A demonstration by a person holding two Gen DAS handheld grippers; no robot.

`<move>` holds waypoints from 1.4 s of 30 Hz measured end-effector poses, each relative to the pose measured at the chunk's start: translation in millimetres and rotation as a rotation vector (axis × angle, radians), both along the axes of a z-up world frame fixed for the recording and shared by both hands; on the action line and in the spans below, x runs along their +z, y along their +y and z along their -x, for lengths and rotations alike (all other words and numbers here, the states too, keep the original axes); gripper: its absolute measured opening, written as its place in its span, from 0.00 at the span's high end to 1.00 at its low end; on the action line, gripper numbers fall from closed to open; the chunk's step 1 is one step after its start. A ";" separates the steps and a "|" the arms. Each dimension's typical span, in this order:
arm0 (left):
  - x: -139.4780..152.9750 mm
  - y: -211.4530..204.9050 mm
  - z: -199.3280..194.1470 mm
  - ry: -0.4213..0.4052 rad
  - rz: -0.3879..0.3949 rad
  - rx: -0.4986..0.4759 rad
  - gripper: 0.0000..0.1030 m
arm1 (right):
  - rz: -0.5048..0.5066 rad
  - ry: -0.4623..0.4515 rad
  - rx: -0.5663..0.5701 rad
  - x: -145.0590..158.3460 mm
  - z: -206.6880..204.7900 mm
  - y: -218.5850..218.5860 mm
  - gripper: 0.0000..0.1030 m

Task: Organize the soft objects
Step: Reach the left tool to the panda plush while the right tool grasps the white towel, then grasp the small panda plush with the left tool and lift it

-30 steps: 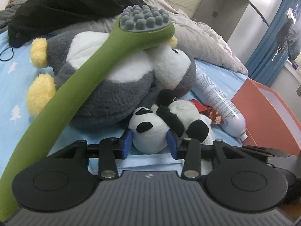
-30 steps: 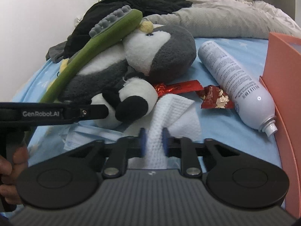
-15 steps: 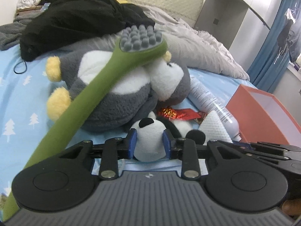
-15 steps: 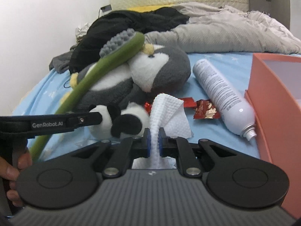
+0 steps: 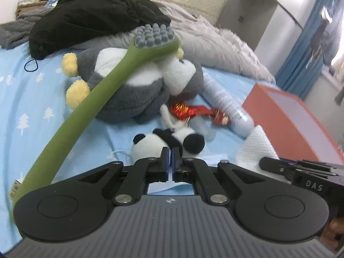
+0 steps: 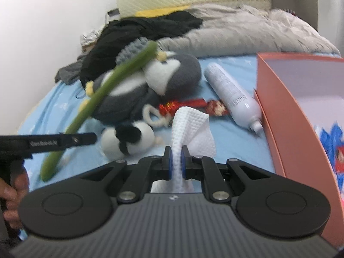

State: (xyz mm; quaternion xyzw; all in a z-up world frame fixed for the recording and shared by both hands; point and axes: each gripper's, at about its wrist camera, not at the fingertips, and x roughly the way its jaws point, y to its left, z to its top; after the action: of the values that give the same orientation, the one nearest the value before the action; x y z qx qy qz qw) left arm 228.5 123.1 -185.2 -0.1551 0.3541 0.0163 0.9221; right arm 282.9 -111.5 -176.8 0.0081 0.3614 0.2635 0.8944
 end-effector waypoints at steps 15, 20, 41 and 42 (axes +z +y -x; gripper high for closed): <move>-32.3 -21.5 -65.8 0.137 -0.412 -0.272 0.30 | 0.024 0.155 -0.075 -52.3 -6.9 -26.9 0.84; -43.3 -22.7 -72.9 0.141 -0.502 -0.290 0.30 | 0.023 0.181 -0.089 -64.9 -12.2 -29.6 0.70; -8.3 -7.1 -48.2 0.065 -0.356 -0.073 0.44 | 0.085 0.085 -0.043 -51.4 -5.8 -14.8 0.87; -3.8 -7.4 -44.1 0.062 -0.340 -0.060 0.44 | 0.081 0.081 -0.047 -47.0 -4.9 -15.8 0.87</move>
State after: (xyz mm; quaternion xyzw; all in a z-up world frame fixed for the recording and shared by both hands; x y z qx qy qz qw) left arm 272.7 115.7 -189.0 0.0144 0.3792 0.0530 0.9237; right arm 287.8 -127.4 -223.8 -0.0091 0.4073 0.2273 0.8845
